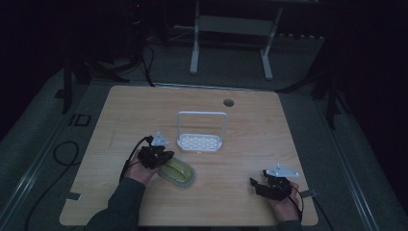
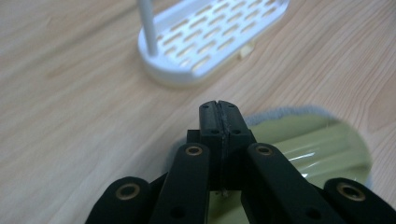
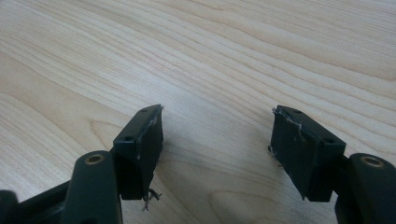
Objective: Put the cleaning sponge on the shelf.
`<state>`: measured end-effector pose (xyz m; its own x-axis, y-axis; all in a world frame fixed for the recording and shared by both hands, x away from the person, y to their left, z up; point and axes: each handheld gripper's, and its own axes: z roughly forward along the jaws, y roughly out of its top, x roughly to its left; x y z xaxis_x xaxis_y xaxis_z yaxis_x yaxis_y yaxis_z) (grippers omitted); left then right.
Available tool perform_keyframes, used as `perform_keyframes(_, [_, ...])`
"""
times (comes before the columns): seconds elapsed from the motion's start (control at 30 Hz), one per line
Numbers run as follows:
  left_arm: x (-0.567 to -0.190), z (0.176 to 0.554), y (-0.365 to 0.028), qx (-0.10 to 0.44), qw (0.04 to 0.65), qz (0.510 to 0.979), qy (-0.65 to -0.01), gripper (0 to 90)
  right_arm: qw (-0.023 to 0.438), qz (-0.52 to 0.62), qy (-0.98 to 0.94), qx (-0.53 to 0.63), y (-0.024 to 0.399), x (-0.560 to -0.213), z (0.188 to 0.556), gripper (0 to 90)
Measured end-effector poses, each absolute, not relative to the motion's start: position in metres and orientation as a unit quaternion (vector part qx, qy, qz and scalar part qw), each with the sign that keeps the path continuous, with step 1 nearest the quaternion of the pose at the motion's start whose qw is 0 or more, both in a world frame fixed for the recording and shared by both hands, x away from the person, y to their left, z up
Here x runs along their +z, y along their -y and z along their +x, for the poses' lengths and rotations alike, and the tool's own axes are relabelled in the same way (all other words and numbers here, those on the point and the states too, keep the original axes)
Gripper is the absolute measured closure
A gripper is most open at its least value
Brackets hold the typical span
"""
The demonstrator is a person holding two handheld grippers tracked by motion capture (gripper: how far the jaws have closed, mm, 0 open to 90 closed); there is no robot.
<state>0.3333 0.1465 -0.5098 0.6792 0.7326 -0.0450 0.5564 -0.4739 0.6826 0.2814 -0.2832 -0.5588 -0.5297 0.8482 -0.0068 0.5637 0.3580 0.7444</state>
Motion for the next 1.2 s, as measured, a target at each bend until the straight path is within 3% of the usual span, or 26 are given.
perform_keyframes(0.37, [-0.521,0.300,-0.174,0.110,0.343,0.837,-0.412,90.0,0.200,0.442,-0.799,0.355,0.283,-0.559,0.281,33.7])
perform_keyframes(0.7, [-0.514,0.286,-0.174,0.097,0.338,0.842,-0.410,89.1,0.200,0.441,-0.799,0.355,0.283,-0.559,0.281,33.7])
perform_keyframes(1.2, [-0.484,0.295,-0.165,0.081,0.343,0.857,-0.375,63.7,0.200,0.441,-0.799,0.355,0.283,-0.559,0.281,33.7])
